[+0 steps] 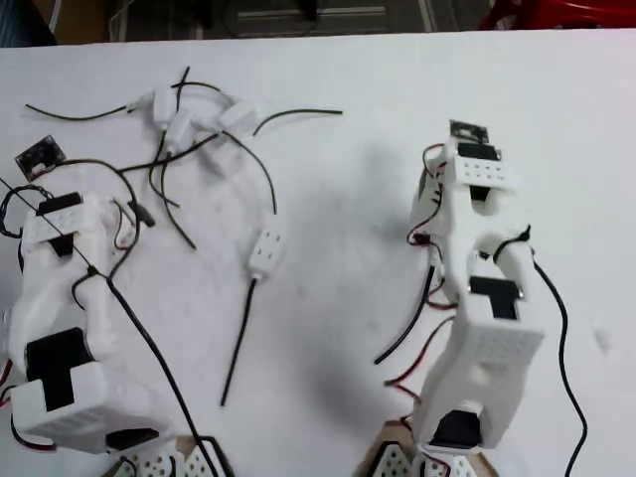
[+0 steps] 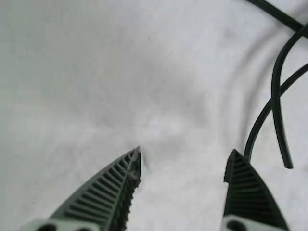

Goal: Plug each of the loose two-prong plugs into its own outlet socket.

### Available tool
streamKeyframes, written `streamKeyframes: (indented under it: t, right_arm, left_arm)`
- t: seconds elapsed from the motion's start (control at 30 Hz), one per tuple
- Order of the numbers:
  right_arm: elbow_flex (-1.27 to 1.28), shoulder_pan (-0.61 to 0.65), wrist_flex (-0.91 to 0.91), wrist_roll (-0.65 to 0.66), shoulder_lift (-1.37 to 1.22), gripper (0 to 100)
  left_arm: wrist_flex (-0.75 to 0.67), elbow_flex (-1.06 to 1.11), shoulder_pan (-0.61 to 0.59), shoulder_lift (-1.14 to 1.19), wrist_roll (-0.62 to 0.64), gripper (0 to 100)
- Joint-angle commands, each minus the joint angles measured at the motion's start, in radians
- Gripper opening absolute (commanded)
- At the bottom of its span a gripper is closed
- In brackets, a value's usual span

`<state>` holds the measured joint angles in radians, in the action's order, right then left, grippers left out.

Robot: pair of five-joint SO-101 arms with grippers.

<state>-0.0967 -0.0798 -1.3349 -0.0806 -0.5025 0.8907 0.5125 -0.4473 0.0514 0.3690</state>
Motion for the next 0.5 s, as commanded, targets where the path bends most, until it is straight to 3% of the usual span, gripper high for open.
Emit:
streamKeyframes:
  t: [0.0, 0.17, 0.37, 0.47]
  right_arm:
    - [-0.098, -0.021, 0.004, 0.038, -0.081, 25.8]
    - [-0.224, -0.021, -0.058, 0.064, -0.166, 20.9]
    - [-0.374, -0.016, -0.189, 0.066, -0.173, 7.4]
    - [-0.408, -0.016, -0.229, 0.066, -0.171, 6.3]
  left_arm:
    - [-0.014, -0.009, 0.012, -0.054, 0.000, 28]
    - [-0.014, -0.009, 0.012, -0.054, 0.000, 28]
    - [-0.014, -0.009, 0.012, -0.054, 0.002, 28]
    - [-0.014, -0.009, 0.012, -0.054, 0.002, 28]
